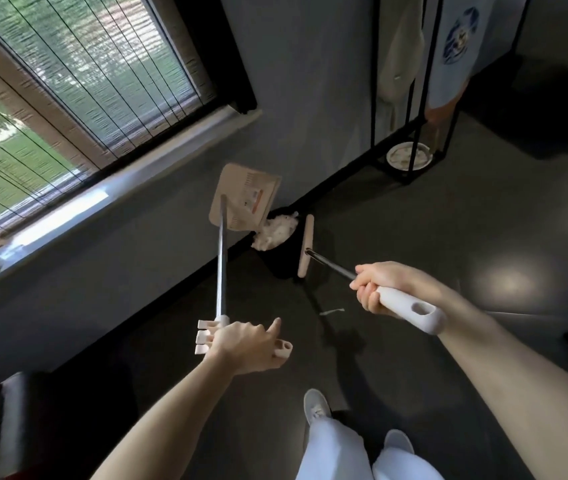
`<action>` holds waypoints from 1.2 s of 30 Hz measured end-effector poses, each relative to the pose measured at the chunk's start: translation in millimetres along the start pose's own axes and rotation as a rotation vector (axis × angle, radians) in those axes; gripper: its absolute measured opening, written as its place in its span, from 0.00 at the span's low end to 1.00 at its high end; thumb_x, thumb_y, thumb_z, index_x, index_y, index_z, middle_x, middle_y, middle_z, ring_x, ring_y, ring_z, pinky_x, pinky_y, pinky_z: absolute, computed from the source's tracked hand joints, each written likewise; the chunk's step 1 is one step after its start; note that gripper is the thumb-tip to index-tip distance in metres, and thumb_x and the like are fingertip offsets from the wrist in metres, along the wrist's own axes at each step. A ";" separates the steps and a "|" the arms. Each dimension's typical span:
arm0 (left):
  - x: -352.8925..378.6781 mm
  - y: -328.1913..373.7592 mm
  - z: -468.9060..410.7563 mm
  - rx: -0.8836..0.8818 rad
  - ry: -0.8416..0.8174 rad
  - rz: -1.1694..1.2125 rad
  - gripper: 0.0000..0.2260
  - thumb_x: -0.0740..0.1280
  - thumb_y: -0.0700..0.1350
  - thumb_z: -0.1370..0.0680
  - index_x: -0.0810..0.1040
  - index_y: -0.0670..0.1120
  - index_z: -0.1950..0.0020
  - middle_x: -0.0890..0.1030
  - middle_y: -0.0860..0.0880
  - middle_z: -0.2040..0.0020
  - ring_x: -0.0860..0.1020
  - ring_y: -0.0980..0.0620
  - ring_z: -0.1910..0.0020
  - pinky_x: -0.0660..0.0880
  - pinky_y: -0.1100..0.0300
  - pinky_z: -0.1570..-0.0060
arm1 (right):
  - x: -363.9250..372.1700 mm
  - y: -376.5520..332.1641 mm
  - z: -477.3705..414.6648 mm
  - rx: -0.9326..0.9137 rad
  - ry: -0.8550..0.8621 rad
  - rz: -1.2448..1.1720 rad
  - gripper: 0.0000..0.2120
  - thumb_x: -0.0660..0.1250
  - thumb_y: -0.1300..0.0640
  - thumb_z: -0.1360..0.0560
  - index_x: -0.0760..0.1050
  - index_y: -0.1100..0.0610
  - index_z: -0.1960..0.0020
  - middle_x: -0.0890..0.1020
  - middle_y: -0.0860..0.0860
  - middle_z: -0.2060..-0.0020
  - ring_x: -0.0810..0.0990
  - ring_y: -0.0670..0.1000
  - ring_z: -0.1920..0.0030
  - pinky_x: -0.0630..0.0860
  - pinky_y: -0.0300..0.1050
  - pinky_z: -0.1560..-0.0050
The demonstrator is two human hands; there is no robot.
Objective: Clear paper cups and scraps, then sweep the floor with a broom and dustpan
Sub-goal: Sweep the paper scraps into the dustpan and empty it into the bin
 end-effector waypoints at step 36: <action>74.6 -105.0 -51.2 -0.486 0.182 1.679 0.08 0.64 0.53 0.21 0.80 0.62 0.45 0.71 0.53 0.74 0.68 0.55 0.76 0.65 0.63 0.80 | -66.2 51.1 -150.2 0.263 0.278 0.506 0.39 0.62 0.71 0.25 0.49 0.49 0.22 0.72 0.53 0.80 0.68 0.47 0.79 0.67 0.38 0.80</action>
Point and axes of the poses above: each hand's wrist, its own z-axis away from the middle knuckle, its own x-axis out of the palm, y = z × x, the point moved 3 cm from there along -z, towards the middle knuckle
